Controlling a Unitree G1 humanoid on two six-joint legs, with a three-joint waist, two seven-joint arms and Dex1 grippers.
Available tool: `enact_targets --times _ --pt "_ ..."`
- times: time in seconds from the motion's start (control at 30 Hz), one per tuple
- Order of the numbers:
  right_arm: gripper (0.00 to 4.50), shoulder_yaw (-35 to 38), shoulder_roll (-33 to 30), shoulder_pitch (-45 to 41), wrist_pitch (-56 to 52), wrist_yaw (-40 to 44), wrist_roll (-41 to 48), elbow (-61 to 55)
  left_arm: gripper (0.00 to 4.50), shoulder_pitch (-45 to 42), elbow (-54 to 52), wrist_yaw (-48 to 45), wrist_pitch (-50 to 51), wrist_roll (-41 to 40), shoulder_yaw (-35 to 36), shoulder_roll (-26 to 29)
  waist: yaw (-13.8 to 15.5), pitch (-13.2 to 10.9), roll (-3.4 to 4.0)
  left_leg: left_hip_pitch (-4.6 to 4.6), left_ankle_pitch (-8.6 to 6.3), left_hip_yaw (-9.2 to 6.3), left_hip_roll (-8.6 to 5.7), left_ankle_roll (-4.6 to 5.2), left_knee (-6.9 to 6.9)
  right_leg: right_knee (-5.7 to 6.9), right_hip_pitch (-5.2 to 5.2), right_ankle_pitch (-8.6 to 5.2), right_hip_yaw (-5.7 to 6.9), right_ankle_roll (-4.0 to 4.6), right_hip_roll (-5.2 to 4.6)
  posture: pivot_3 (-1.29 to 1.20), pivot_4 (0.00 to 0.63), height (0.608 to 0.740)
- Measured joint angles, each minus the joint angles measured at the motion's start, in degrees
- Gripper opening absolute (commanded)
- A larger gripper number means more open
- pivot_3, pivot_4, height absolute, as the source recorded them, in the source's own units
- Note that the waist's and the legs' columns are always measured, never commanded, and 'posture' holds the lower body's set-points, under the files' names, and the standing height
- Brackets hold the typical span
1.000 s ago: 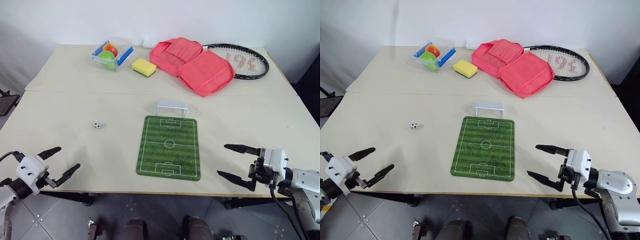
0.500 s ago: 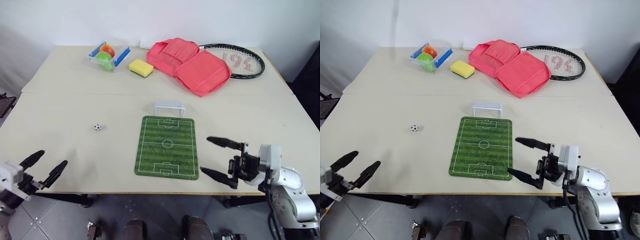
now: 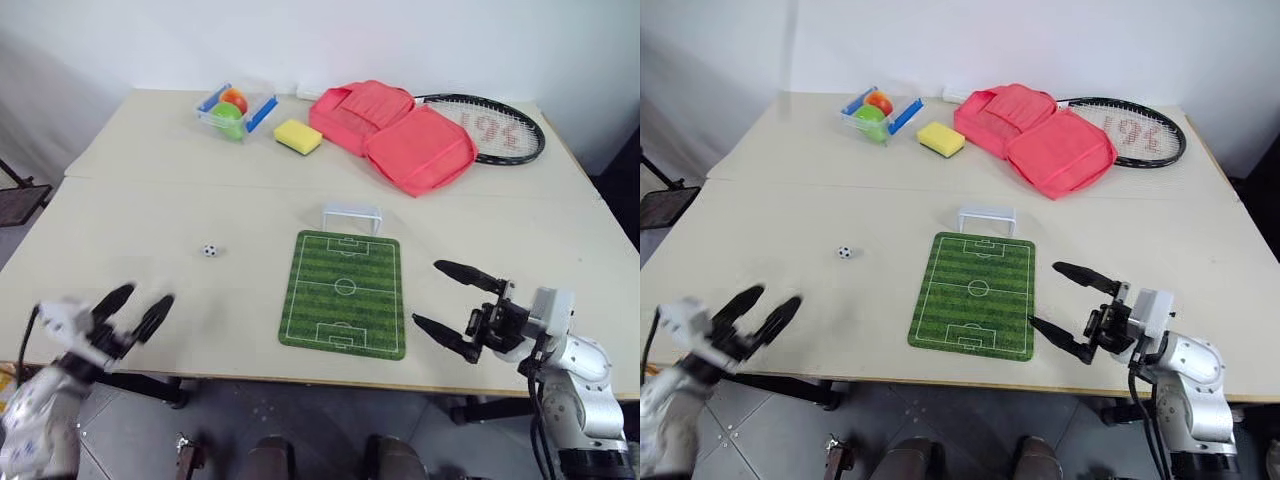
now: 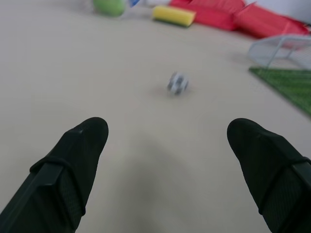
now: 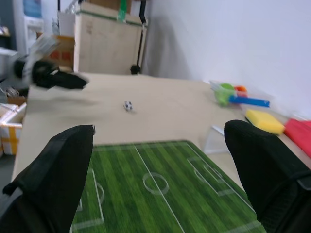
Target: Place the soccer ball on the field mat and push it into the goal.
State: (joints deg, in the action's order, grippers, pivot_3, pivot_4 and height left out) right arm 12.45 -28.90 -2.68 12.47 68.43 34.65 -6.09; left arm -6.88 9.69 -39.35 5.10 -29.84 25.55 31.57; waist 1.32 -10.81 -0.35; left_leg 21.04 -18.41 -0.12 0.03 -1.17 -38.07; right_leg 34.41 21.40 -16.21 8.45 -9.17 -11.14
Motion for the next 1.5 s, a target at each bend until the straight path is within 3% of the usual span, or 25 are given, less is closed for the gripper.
enact_targets --times 0.23,0.37,0.47,0.8,0.9,1.03,1.27,1.4,1.5 --pt "4.50 0.9 -0.1 2.4 0.4 -0.6 -0.3 0.0 4.45 -15.4 12.9 2.9 1.1 7.3 -7.8 -0.1 -1.2 0.0 0.00 -0.09 -0.01 0.25 0.03 -0.01 0.10 -0.06 0.09 0.01 -0.19 -0.01 0.06 0.00 0.150 0.740" --pt "4.50 1.1 0.2 4.4 1.3 -1.0 -0.5 -0.2 4.45 -19.1 19.4 2.9 0.2 10.5 -10.2 -0.1 -1.4 0.0 0.00 -0.09 -0.01 0.29 0.03 0.00 0.09 -0.08 0.09 0.02 -0.23 -0.04 0.06 0.00 0.150 0.740" --pt "4.50 1.1 0.5 5.8 1.7 -1.7 -0.7 -0.7 3.85 -20.4 22.9 3.0 -1.4 12.6 -11.2 -0.1 -1.3 0.0 0.00 -0.09 -0.01 0.30 0.03 0.00 0.09 -0.07 0.09 0.02 -0.24 -0.04 0.06 0.00 0.150 0.740" --pt "4.50 1.1 0.7 8.0 2.5 -3.3 -0.7 -2.9 0.89 -20.7 24.3 1.7 -4.1 13.8 -11.5 -0.4 -1.2 0.0 0.00 -0.12 -0.01 0.33 0.04 0.00 0.08 -0.05 0.09 0.02 -0.29 -0.05 0.05 0.00 0.150 0.740" --pt "4.50 1.4 0.6 8.2 2.8 -3.2 -0.7 -2.7 0.87 -20.7 24.6 0.5 -5.4 13.6 -11.4 -0.7 -1.2 0.0 0.00 -0.11 -0.02 0.33 0.04 0.00 0.07 -0.05 0.09 0.03 -0.30 -0.05 0.05 0.00 0.150 0.740" --pt "4.50 3.4 -1.3 8.7 4.0 -1.0 -0.5 0.4 0.87 -20.2 18.1 -13.3 -6.9 8.0 -12.9 -1.4 -0.6 0.0 -0.04 -0.01 -0.03 0.33 0.04 0.03 -0.01 -0.10 0.11 0.04 -0.29 -0.08 0.05 0.00 0.150 0.740" --pt "4.50 10.6 -10.0 16.3 3.4 9.3 3.1 3.8 0.87 -23.6 1.9 -33.4 -4.4 7.5 -27.9 0.5 0.2 0.0 -0.01 -0.02 -0.07 0.43 0.03 0.10 0.00 -0.25 0.05 0.10 -0.33 -0.15 0.06 0.00 0.150 0.740" --pt "4.50 13.2 -11.5 18.2 3.4 12.5 3.6 6.4 0.87 -23.7 -0.2 -36.7 -5.9 13.3 -37.8 -1.6 -0.1 0.0 -0.01 -0.09 -0.09 0.67 0.05 0.14 0.02 -0.38 0.05 0.13 -0.57 -0.21 0.12 0.00 0.150 0.740" --pt "4.50 14.4 -11.5 18.9 3.4 13.4 3.8 6.7 0.87 -23.3 -0.1 -35.1 -6.2 16.0 -40.2 -3.6 0.0 0.0 0.00 -0.09 -0.09 0.70 0.15 0.14 -0.01 -0.42 0.06 0.15 -0.63 -0.20 0.23 0.00 0.150 0.740"
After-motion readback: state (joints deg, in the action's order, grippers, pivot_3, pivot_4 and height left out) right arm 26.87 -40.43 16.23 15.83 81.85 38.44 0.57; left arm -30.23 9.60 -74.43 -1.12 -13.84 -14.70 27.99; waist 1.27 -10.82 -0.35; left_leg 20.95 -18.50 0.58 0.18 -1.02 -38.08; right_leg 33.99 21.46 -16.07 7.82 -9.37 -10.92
